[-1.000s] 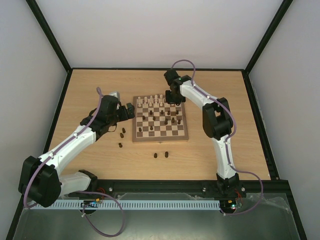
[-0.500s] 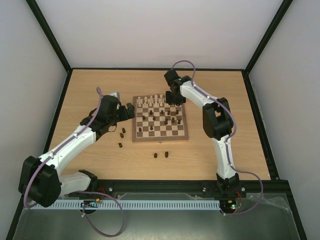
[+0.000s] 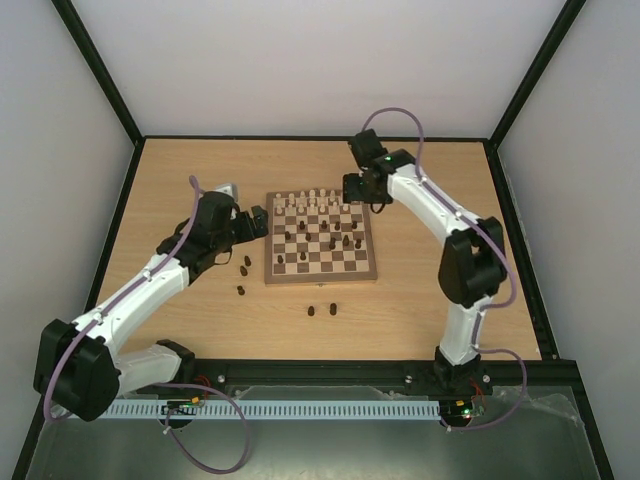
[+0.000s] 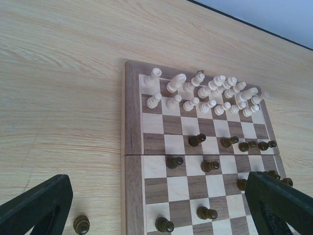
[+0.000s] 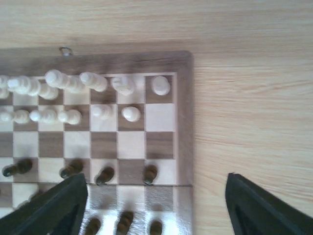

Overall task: Set up the chess pieces on the board
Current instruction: Place the chess piece on the chessboard, then pick up the chess piece at the center of the board.

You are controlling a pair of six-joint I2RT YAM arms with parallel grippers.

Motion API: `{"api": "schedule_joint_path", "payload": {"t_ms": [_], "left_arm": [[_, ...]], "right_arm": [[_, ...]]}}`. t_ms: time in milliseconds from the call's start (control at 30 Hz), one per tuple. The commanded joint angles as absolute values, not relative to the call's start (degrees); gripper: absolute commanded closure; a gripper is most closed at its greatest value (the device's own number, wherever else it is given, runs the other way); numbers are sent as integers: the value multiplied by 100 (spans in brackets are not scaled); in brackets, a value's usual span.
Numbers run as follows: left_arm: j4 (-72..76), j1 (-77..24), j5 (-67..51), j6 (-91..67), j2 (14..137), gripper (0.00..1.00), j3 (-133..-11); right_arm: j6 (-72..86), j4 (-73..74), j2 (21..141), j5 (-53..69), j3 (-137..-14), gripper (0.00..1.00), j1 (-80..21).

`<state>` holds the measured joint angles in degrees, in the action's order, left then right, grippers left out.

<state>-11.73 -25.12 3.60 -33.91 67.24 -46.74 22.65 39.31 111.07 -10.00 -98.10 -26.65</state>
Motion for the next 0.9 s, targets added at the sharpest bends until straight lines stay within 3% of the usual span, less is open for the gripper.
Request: {"api": "schedule_joint_path", "payload": {"t_ms": [0, 233, 367, 533, 667, 867], "left_arm": [[-1149, -2531, 258, -3433, 6511, 1, -4544], [-936, -2540, -98, -3453, 6422, 0, -4419], [-867, -2540, -263, -3447, 6397, 1, -4373], [-815, -2540, -371, -3442, 6329, 0, -4327], [-768, -2540, -413, -3440, 6333, 1, -4278], [-708, -2540, -448, -3441, 6380, 0, -4234]], "right_arm": [[2564, 3964, 10467, -991, -9147, 2, -2204], [3483, 3183, 9515, -916, -7653, 1, -733], [3894, 2963, 9333, -1303, -7250, 26, -419], [4155, 2905, 9625, -1404, -7125, 44, -52], [4235, 2812, 9857, -1514, -7015, 53, 128], [4293, 2588, 10240, -1318, -7004, 55, 435]]}}
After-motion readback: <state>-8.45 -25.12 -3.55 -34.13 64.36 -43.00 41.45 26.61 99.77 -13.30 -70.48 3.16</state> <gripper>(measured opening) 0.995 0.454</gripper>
